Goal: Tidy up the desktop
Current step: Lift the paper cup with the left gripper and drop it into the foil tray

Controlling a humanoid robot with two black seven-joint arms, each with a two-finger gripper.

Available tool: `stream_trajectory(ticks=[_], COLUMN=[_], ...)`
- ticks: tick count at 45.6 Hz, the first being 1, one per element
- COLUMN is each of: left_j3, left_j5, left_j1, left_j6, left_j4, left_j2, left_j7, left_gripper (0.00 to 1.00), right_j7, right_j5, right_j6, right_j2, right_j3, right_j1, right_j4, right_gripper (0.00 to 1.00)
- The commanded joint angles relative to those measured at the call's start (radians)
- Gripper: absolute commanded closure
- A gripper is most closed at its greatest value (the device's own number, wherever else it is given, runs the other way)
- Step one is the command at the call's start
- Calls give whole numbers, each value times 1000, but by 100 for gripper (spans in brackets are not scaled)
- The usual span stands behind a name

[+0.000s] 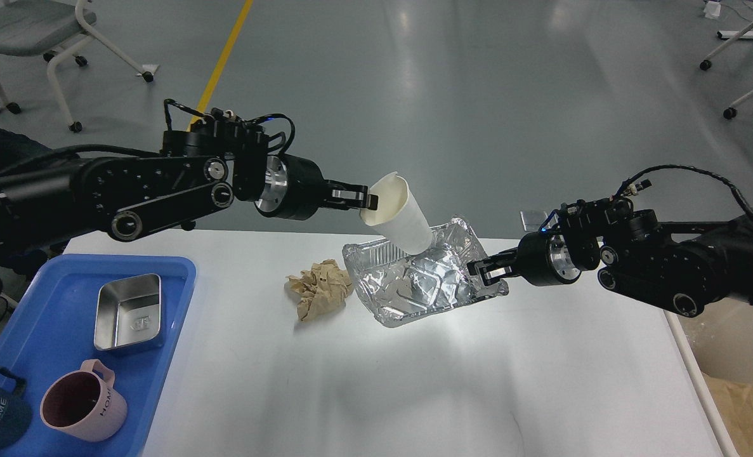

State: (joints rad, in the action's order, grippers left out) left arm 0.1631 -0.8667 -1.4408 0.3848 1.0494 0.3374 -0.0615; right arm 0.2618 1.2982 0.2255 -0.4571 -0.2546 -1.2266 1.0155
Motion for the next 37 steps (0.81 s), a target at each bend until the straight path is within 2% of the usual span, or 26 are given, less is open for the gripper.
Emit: stream_trajectory(ticks=[1, 19, 37], left_j3=[1, 53, 127], left_j5=[3, 3, 2], left_j1=[-3, -12, -58], left_j6=[-1, -1, 12], left_j4=[-43, -144, -147], left_j2=[-66, -208, -213], left_j7=[0, 2, 3], left_gripper=[99, 98, 97], right_j7=[1, 1, -1], right_j5=[1, -2, -2], right_j6=[0, -2, -3], right_j2=[0, -2, -3], right_j3=[3, 14, 14], right_j1=[-1, 1, 3], right_j4=[0, -2, -3], right_gripper=[100, 100, 100])
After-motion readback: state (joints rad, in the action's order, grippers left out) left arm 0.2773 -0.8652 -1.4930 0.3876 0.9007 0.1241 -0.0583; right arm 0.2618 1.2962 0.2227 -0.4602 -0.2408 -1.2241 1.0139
